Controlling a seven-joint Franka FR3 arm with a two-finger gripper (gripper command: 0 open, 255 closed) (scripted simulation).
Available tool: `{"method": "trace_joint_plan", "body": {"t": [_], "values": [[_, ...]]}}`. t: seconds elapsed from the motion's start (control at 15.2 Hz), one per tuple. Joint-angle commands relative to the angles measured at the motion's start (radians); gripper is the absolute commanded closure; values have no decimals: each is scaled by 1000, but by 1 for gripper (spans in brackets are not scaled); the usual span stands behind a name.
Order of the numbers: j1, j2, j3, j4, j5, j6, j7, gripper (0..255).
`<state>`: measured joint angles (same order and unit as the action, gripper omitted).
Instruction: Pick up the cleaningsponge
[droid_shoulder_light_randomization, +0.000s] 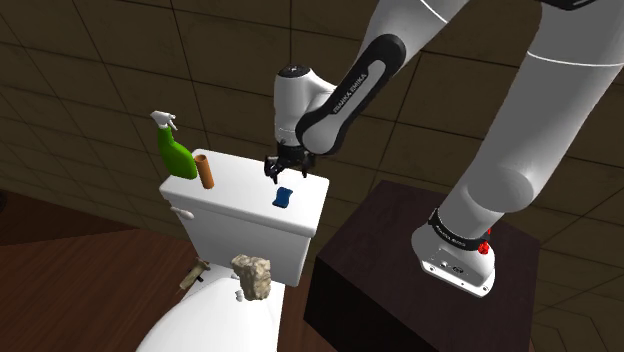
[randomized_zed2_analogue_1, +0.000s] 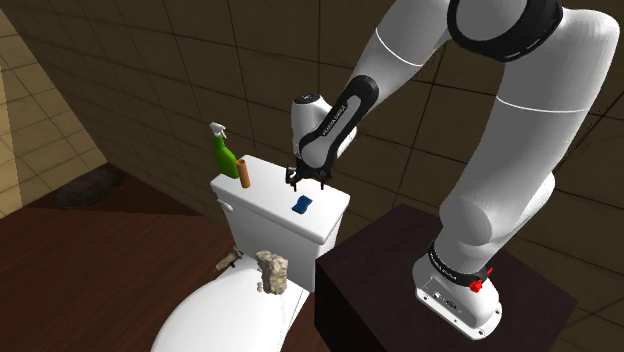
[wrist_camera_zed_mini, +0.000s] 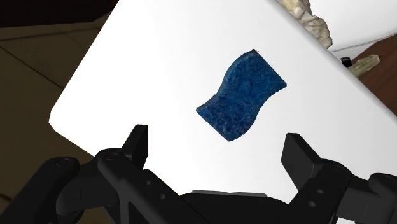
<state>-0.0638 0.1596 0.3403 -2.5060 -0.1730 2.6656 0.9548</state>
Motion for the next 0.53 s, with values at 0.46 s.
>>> {"method": "trace_joint_plan", "body": {"t": [0.46], "values": [[79, 202, -101, 82, -175, 114, 184, 0]]}}
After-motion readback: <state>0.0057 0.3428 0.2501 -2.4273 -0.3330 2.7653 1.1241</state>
